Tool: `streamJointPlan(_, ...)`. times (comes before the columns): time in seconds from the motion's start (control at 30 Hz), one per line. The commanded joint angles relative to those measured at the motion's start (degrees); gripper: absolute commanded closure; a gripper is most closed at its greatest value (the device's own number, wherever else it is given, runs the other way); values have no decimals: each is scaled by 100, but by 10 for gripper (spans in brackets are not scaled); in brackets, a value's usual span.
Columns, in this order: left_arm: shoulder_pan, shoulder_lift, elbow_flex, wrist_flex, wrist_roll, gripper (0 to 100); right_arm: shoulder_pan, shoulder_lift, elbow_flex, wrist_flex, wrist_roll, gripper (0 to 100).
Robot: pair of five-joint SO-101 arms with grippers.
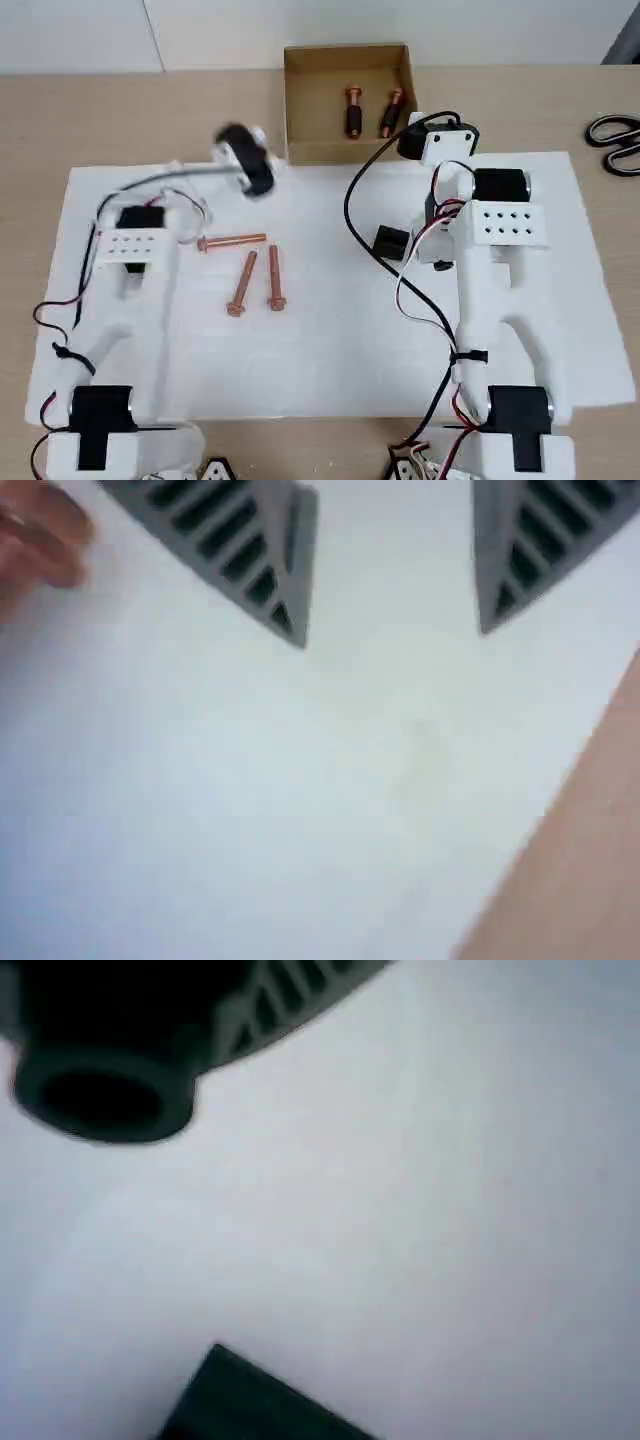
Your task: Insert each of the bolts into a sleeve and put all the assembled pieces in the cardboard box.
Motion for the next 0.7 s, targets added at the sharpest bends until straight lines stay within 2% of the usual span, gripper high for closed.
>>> streamJointPlan(0.0,-299,-325,-822,185,2119,895,-13,-127,-44,-40,-9,995)
streamJointPlan(0.13,-334,-316,-1516,1556,4475,895,-22,-127,-44,-40,-9,995)
streamJointPlan(0.27,18,-264,-2026,3165,6207,895,-189,-127,-44,-40,-9,995)
streamJointPlan(0.43,334,-281,-2097,3420,7068,854,-382,-127,-44,-40,0,995)
streamJointPlan(0.6,316,-255,-1956,3411,9046,782,-382,-127,-44,-40,0,995)
streamJointPlan(0.67,352,-255,-1921,3455,9556,724,-382,-127,-44,-40,0,995)
